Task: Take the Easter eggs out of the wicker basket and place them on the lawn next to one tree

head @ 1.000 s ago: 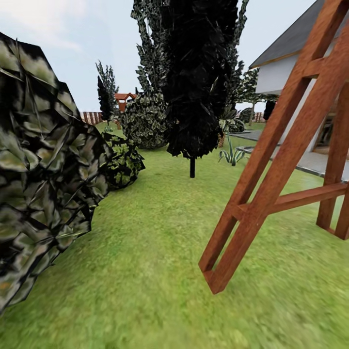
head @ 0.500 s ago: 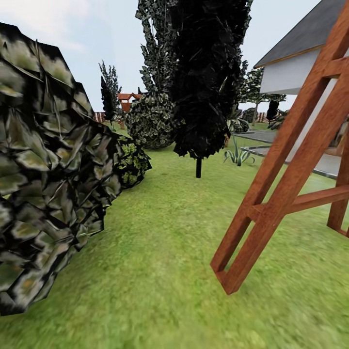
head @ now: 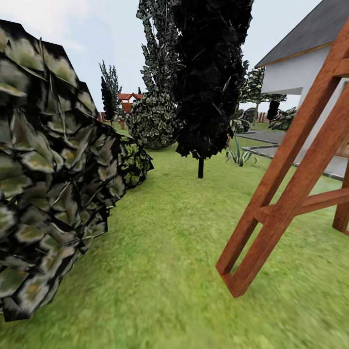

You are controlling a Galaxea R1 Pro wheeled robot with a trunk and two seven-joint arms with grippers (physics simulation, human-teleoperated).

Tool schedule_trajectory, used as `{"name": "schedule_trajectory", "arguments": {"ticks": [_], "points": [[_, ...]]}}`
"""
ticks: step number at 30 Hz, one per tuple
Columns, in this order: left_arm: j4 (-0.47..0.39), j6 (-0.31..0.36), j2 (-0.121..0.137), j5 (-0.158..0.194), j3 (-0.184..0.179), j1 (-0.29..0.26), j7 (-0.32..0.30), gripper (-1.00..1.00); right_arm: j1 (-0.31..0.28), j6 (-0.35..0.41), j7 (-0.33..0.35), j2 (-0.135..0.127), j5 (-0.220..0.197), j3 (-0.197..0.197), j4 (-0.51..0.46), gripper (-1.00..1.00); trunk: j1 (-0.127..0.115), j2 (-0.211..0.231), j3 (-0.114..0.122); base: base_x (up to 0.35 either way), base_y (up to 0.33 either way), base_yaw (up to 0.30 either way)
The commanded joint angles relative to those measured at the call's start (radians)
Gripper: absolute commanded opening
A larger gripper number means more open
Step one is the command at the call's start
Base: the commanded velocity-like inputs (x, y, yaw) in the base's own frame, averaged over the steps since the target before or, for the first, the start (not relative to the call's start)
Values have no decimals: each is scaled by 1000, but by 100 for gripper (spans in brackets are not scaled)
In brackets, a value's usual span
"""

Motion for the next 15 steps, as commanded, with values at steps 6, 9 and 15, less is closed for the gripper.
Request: {"name": "schedule_trajectory", "arguments": {"ticks": [6,9,15], "points": [[0,2,0,2,2,0,-4,100,0,0,-1,0,0,1,0,100,0,0,0,289,1,0],[-1,2,0,2,2,0,-4,100,0,0,-1,0,1,1,0,100,0,0,0,316,0,0],[-1,2,0,2,2,0,-3,100,0,0,-1,0,1,1,0,100,0,0,0,317,0,0]]}}
